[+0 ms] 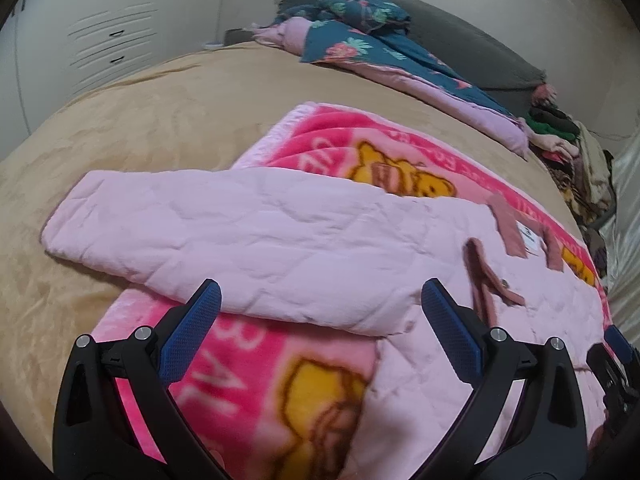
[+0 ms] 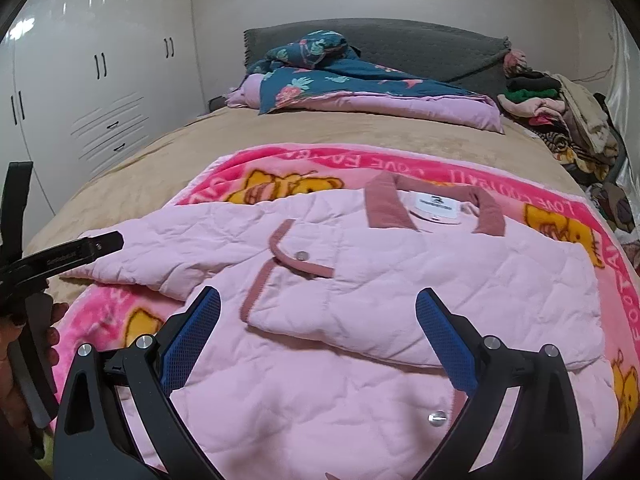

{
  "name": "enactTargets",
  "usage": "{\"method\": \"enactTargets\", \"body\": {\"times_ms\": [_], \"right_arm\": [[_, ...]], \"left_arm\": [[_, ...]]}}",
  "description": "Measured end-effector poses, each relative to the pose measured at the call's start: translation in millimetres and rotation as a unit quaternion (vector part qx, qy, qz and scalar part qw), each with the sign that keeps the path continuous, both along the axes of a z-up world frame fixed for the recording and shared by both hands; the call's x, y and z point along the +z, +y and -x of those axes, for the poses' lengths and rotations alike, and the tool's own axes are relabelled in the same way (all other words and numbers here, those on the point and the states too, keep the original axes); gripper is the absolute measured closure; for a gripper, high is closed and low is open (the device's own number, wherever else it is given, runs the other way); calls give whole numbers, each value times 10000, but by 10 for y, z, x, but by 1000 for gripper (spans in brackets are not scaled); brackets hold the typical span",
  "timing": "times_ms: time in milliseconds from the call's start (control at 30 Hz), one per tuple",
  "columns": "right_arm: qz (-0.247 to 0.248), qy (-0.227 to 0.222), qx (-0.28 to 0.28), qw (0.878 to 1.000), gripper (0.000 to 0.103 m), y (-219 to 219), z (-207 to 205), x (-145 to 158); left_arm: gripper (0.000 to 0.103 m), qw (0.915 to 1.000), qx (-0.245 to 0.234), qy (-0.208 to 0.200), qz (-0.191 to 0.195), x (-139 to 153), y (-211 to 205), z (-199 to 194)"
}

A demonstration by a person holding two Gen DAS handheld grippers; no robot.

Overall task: Fold large clothes
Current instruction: 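Move the left tool to the other sleeve's cuff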

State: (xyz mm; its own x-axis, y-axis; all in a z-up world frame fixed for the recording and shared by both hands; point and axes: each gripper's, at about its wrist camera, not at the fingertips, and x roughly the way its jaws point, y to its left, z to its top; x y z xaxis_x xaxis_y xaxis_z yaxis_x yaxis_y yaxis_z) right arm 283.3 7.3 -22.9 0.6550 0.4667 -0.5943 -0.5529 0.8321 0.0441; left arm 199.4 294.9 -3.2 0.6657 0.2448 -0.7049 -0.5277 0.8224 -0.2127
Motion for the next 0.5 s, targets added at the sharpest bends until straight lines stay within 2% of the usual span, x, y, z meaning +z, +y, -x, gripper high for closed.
{"method": "enactTargets", "body": {"times_ms": [500], "right_arm": [[142, 59, 496, 9986, 5, 610, 61, -89]], "left_arm": [[9, 9966, 698, 115, 429, -229, 581, 164]]}}
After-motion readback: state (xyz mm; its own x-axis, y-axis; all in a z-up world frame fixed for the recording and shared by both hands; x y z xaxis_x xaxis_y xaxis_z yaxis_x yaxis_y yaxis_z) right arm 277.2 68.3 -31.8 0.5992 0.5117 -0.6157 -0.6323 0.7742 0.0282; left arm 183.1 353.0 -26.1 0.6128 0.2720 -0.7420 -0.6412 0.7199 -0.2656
